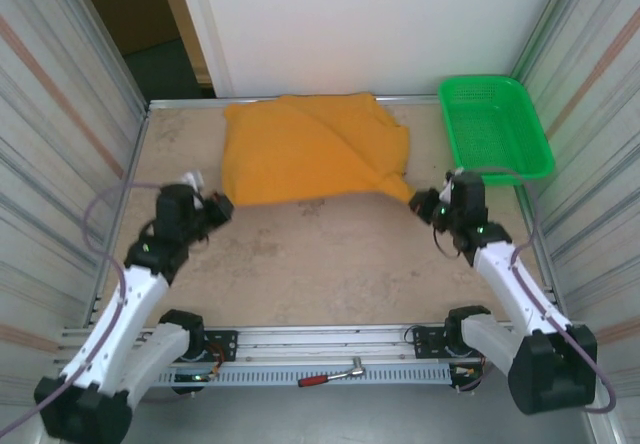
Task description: Fold the inside-out t-shirt
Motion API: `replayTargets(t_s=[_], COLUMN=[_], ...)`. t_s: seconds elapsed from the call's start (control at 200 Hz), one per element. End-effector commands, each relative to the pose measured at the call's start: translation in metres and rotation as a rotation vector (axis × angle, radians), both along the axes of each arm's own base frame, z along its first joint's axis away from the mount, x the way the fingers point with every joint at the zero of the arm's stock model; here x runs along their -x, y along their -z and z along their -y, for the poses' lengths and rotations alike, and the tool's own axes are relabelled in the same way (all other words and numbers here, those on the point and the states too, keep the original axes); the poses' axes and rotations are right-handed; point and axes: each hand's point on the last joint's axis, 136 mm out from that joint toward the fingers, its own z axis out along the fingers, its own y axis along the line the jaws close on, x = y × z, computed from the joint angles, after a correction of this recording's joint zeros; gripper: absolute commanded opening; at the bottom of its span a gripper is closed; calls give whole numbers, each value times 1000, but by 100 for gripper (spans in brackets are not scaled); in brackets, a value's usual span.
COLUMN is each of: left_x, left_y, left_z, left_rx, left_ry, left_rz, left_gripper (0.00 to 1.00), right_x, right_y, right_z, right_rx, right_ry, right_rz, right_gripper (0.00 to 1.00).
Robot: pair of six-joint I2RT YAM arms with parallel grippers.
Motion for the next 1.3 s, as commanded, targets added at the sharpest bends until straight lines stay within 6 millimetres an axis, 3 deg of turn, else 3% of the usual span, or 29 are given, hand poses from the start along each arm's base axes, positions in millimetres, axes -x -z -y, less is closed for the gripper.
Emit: replayTargets(t_s=[0.0, 0.065, 0.125, 0.165, 0.185, 0.225, 0.271, 0.371, 0.456, 0.551, 0.611, 0.641, 0.792, 0.942, 1.092, 1.293], left_x=[30, 48, 57, 60, 61, 62, 61, 54, 36, -6, -46, -67, -168, -236, -253, -224], left_y=[33, 53, 58, 55, 53, 47, 37, 8, -18, -35, -34, -29, -1, 48, 87, 136], left_z=[6, 11, 13, 12, 12, 11, 10, 9, 16, 30, 35, 36, 46, 45, 37, 11], left_rx=[40, 20, -19, -41, -51, -67, -89, -144, -197, -199, -177, -183, -278, -328, -309, -246], left_ry=[-71, -62, -47, -40, -35, -28, -23, -14, 3, 50, 67, 68, 128, 162, 167, 103], left_rz=[-14, -36, -30, -21, -18, -13, -3, 42, 98, 92, 65, 43, -41, -171, -247, -368], left_gripper=[0, 0, 1, 16, 26, 47, 62, 76, 82, 83, 83, 84, 84, 83, 83, 82], right_x=[13, 22, 27, 30, 32, 33, 35, 35, 24, 3, -10, -19, -54, -72, -78, -78], right_y=[17, 28, 30, 29, 28, 25, 19, -4, -25, -33, -31, -34, -9, 13, 42, 85], right_z=[22, 33, 41, 47, 50, 55, 62, 71, 65, 46, 34, 27, -5, -34, -43, -34], right_rx=[76, 115, 142, 165, 176, 192, 209, 223, 193, 146, 123, 107, 55, 39, 47, 52], right_ry=[104, 152, 179, 204, 221, 244, 278, 325, 305, 233, 200, 177, 129, 122, 173, 235], right_rz=[-5, -50, -68, -83, -92, -100, -105, -64, -1, 9, -4, 5, -71, -119, -178, -286], right_gripper=[0, 0, 1, 22, 38, 54, 62, 65, 63, 61, 59, 59, 57, 56, 56, 57])
